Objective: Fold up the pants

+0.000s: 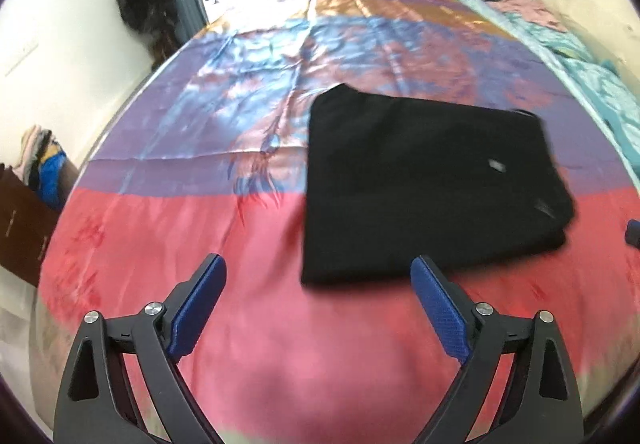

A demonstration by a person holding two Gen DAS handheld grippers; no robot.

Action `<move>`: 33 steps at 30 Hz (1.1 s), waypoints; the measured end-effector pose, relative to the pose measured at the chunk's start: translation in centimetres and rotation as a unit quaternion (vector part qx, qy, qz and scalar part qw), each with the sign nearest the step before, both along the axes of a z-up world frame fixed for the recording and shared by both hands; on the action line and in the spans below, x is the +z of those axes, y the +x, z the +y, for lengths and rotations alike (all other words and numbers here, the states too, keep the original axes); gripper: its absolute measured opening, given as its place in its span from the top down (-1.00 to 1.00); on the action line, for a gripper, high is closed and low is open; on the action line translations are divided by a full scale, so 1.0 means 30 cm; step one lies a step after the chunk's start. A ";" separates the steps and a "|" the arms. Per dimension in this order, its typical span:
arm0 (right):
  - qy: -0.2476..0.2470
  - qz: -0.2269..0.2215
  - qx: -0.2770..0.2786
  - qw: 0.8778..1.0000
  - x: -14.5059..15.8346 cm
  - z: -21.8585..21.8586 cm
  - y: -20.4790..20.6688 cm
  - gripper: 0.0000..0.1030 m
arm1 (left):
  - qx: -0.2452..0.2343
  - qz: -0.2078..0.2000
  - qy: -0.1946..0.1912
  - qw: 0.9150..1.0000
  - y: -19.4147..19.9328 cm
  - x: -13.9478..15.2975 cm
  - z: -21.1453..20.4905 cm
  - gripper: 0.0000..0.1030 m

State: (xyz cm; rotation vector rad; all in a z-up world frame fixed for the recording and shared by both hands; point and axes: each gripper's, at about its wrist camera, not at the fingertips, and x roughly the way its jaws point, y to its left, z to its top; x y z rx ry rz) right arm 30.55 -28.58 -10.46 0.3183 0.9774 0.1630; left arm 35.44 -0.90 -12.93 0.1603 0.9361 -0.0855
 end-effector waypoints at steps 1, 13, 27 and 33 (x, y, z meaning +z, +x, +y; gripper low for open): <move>-0.017 0.000 0.001 1.000 0.025 0.034 -0.086 -1.00 | 0.005 -0.007 -0.003 1.000 -0.048 0.022 -0.003 -0.86; -0.124 -0.043 -0.061 0.989 0.226 0.318 -0.554 -1.00 | 0.007 -0.056 -0.033 0.998 -0.456 0.260 -0.016 -0.93; -0.174 -0.066 -0.049 0.981 0.328 0.432 -0.613 -1.00 | 0.026 -0.069 0.002 0.997 -0.556 0.278 0.001 -0.93; -0.189 -0.083 -0.048 0.977 0.392 0.467 -0.659 -1.00 | 0.032 -0.088 0.007 0.996 -0.616 0.336 0.037 -0.93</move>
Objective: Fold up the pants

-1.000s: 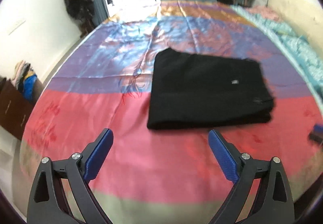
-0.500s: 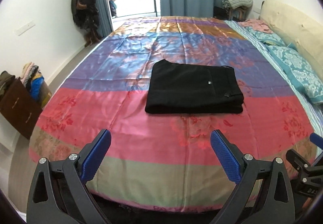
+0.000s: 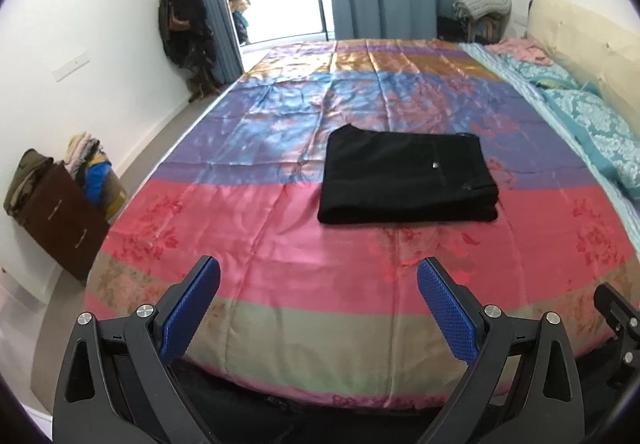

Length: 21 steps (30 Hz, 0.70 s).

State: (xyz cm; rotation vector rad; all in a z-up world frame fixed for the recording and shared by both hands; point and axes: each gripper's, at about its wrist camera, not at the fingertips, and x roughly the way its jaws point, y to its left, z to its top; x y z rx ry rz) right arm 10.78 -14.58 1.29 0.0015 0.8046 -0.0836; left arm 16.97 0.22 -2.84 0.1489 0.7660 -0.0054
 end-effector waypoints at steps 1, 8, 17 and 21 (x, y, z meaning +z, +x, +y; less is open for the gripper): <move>-0.007 -0.004 0.000 1.000 0.019 0.005 -0.011 -1.00 | 0.003 0.002 -0.001 1.000 -0.011 0.010 0.003 -0.93; -0.010 -0.011 0.001 1.000 0.128 0.032 -0.080 -1.00 | 0.027 0.025 0.002 0.999 -0.098 0.088 -0.006 -0.93; 0.012 -0.008 0.001 1.000 0.145 0.060 -0.111 -1.00 | -0.004 0.052 0.006 0.999 -0.136 0.094 -0.040 -0.93; 0.013 -0.010 -0.003 1.000 0.150 0.057 -0.118 -1.00 | -0.005 0.029 0.028 0.999 -0.160 0.117 -0.041 -0.95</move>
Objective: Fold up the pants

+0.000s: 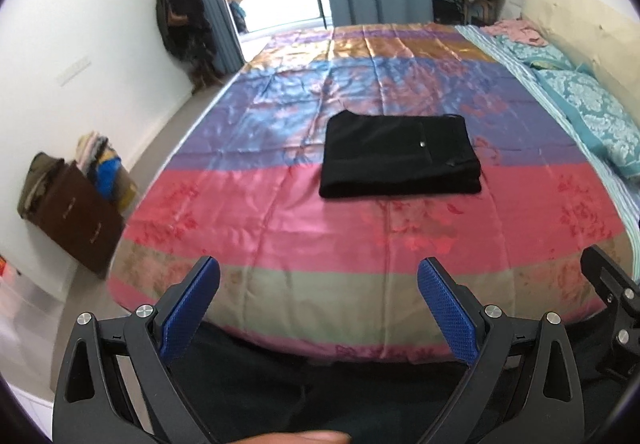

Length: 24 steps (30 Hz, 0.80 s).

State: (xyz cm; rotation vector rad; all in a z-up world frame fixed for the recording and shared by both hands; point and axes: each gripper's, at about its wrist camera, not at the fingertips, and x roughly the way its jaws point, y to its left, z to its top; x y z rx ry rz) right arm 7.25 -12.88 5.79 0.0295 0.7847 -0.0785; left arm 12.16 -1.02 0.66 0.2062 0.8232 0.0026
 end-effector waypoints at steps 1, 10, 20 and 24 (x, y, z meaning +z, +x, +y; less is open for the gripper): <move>-0.001 0.003 0.000 1.000 0.000 0.001 0.002 -1.00 | 0.000 0.000 -0.001 1.000 -0.001 0.000 0.002 -0.99; -0.024 -0.008 -0.001 1.000 0.022 0.029 0.009 -1.00 | 0.001 0.019 -0.022 1.000 0.011 -0.012 0.023 -0.99; -0.035 -0.003 -0.007 0.999 0.009 0.032 0.021 -1.00 | 0.005 0.042 -0.036 0.998 0.028 -0.035 0.033 -0.99; -0.030 0.004 -0.010 1.000 0.002 0.029 0.024 -1.00 | 0.013 0.038 -0.041 0.998 0.034 -0.022 0.035 -0.99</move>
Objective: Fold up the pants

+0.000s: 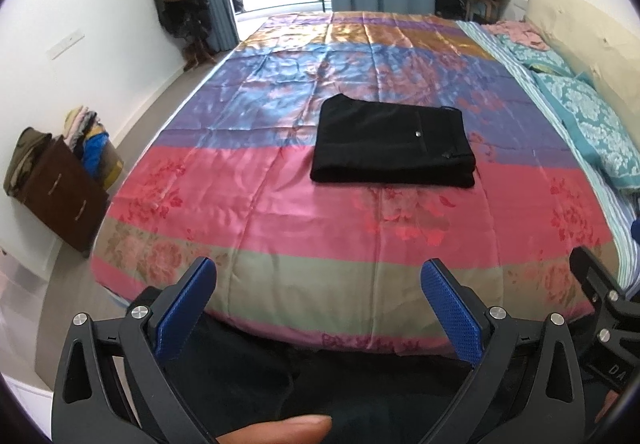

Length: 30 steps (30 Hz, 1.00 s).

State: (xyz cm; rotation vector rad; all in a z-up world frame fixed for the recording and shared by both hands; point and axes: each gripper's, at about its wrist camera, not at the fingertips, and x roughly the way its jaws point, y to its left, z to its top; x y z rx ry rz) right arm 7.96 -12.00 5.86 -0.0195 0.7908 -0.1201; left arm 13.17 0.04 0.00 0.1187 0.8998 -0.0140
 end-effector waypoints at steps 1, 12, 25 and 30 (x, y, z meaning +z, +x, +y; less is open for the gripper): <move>0.001 0.001 -0.002 1.000 -0.001 -0.003 0.000 -1.00 | 0.003 -0.001 0.000 1.000 0.003 0.002 0.002 -0.99; 0.008 -0.002 -0.008 1.000 0.010 -0.010 0.004 -1.00 | 0.010 0.000 0.003 1.000 0.018 -0.001 0.002 -0.99; 0.015 0.011 -0.011 1.000 -0.019 -0.012 0.009 -1.00 | 0.011 0.007 0.009 1.000 0.027 -0.017 -0.004 -0.99; 0.015 0.015 -0.010 1.000 -0.028 -0.011 0.012 -1.00 | 0.006 0.012 0.015 1.000 0.025 -0.026 -0.015 -0.99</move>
